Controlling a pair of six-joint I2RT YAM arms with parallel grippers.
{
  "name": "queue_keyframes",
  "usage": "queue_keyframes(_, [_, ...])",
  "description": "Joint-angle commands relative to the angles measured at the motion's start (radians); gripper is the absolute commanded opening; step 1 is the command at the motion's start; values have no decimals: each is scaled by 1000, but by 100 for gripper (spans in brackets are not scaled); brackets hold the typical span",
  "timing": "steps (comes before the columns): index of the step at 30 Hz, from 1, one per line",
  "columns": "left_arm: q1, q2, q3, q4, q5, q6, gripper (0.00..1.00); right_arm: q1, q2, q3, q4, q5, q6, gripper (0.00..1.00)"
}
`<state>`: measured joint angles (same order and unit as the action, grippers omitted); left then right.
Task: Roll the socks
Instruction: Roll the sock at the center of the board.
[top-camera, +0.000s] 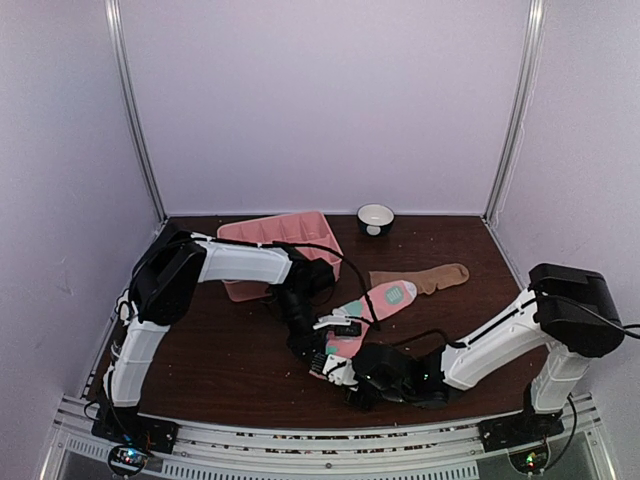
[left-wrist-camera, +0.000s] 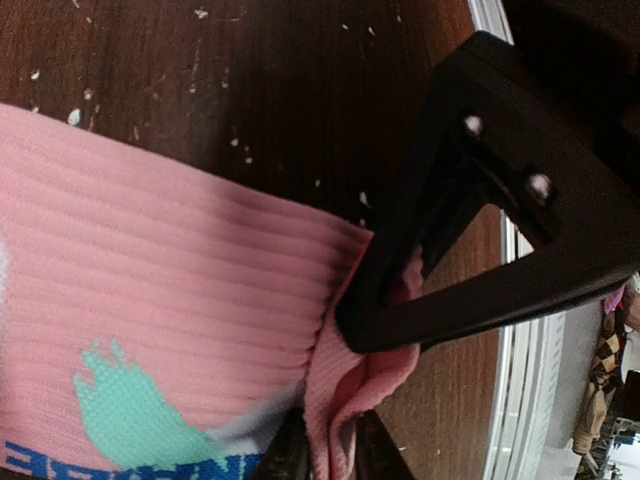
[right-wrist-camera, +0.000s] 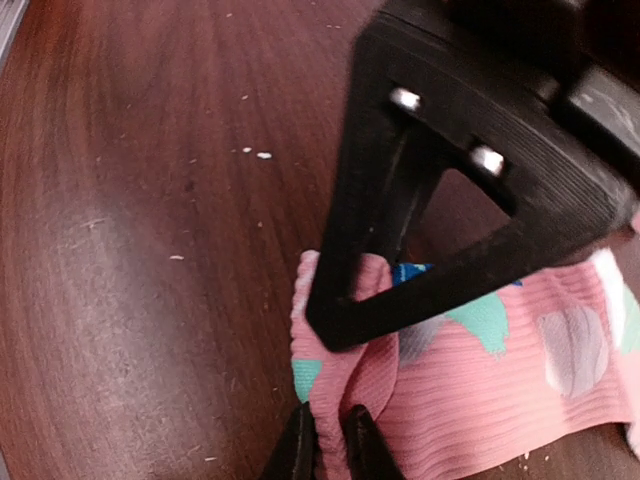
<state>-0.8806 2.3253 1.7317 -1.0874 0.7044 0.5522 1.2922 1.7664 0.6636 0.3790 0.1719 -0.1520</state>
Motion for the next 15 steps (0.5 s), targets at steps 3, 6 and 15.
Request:
queue_keyframes(3, [11,21,-61,12,-146,53,29,-61,47,-14,-101,-148,146,1])
queue_keyframes(6, [30,-84,-145,120,-140,45,38,-62,57,-25,-99,-191,210,0])
queue_keyframes(15, [51,-447,-509,563,-199,46,80,-103,55,-118,68,-400,445,0])
